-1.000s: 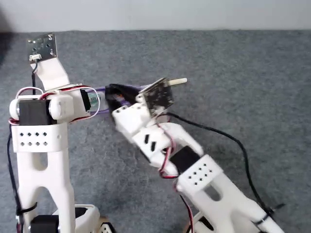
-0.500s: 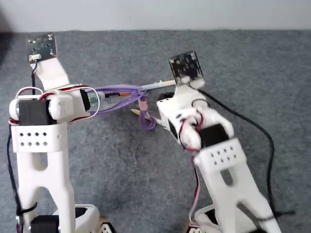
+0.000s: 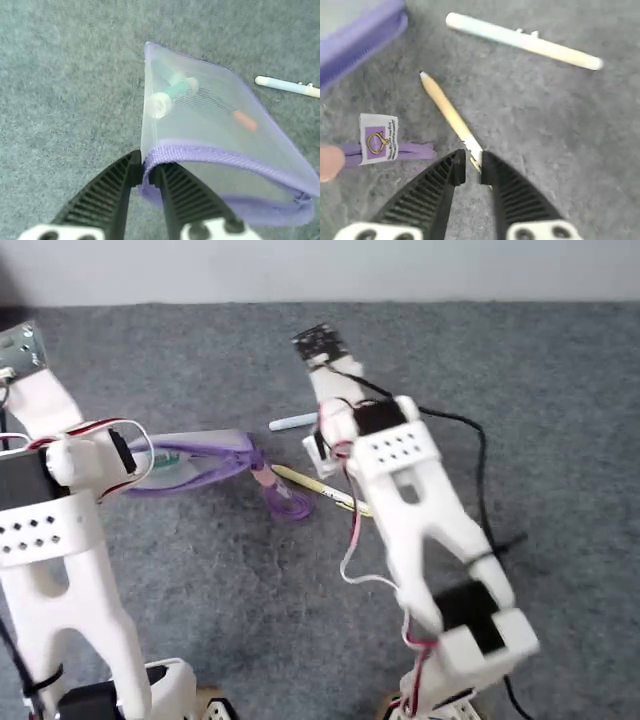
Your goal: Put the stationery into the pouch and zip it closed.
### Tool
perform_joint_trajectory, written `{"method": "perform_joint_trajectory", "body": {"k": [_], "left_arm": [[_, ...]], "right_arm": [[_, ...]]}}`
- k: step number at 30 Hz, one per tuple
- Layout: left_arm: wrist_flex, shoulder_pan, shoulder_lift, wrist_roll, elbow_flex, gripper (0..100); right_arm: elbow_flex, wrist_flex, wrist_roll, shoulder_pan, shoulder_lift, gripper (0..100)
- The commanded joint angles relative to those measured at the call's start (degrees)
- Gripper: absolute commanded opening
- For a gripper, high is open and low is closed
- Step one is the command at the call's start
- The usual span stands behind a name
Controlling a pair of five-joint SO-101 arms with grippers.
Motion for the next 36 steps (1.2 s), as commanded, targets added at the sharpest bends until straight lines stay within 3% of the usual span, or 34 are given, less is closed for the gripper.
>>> {"method": "perform_joint_trajectory", "body": {"k": [1, 8, 22, 24, 29, 36], "left_arm": [[1.05, -0.26, -0.62, 0.0, -2.95, 1], [1.05, -0.26, -0.62, 0.0, -2.95, 1], [1.05, -0.09, -0.53, 0.0, -2.95, 1], [1.05, -0.09, -0.53, 0.0, -2.95, 1], [1.05, -0.09, -0.35, 0.0, -2.95, 1], [0.97, -0.09, -0.18, 0.0, -2.95, 1]], "right_arm": [[-9.85, 3.65, 2.73, -1.36, 5.76, 23.1], [-20.66, 8.31, 5.63, -2.33, 18.86, 24.7], [-36.31, 8.22, 5.8, -4.26, 39.34, 24.4], [-39.38, 8.66, 5.8, -4.0, 41.89, 21.2], [-45.89, 11.12, 5.8, -2.68, 45.49, 0.2], [-50.29, 16.31, 5.8, -2.51, 45.58, 1.9]]}}
